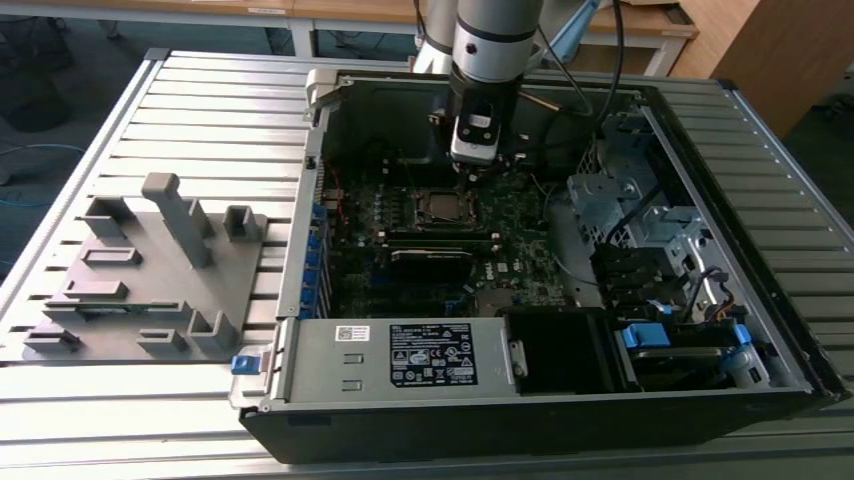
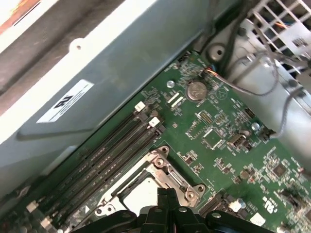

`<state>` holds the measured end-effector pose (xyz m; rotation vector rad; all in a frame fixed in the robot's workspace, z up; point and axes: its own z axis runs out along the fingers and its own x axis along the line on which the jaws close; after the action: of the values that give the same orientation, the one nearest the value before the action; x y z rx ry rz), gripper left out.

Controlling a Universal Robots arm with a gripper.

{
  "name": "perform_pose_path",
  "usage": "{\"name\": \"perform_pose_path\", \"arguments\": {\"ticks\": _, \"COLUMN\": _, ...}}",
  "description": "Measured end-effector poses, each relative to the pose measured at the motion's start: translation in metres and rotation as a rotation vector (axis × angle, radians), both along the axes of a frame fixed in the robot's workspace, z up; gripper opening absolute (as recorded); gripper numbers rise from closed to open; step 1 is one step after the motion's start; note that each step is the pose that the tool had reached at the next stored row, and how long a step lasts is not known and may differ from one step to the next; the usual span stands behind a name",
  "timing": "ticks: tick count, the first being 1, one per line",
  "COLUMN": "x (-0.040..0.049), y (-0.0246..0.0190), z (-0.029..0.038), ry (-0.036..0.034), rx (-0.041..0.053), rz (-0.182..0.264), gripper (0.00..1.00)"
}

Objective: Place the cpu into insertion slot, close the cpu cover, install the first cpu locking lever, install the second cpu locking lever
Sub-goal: 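Close the cpu cover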

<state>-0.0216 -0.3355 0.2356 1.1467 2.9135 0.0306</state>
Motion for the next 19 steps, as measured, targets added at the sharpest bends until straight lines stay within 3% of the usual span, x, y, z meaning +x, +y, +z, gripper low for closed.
{"name": "perform_pose_path", "arguments": {"ticks": 5, "x": 0.0, "y": 0.0, "z": -0.0004, "ry": 0.0, "rx": 0.0, "rz": 0.071, "gripper": 0.1}}
{"name": "perform_pose_path", "arguments": {"ticks": 19, "x": 0.0, "y": 0.0, "z": -0.0004, "ry": 0.0, "rx": 0.0001, "rz": 0.08, "gripper": 0.1}}
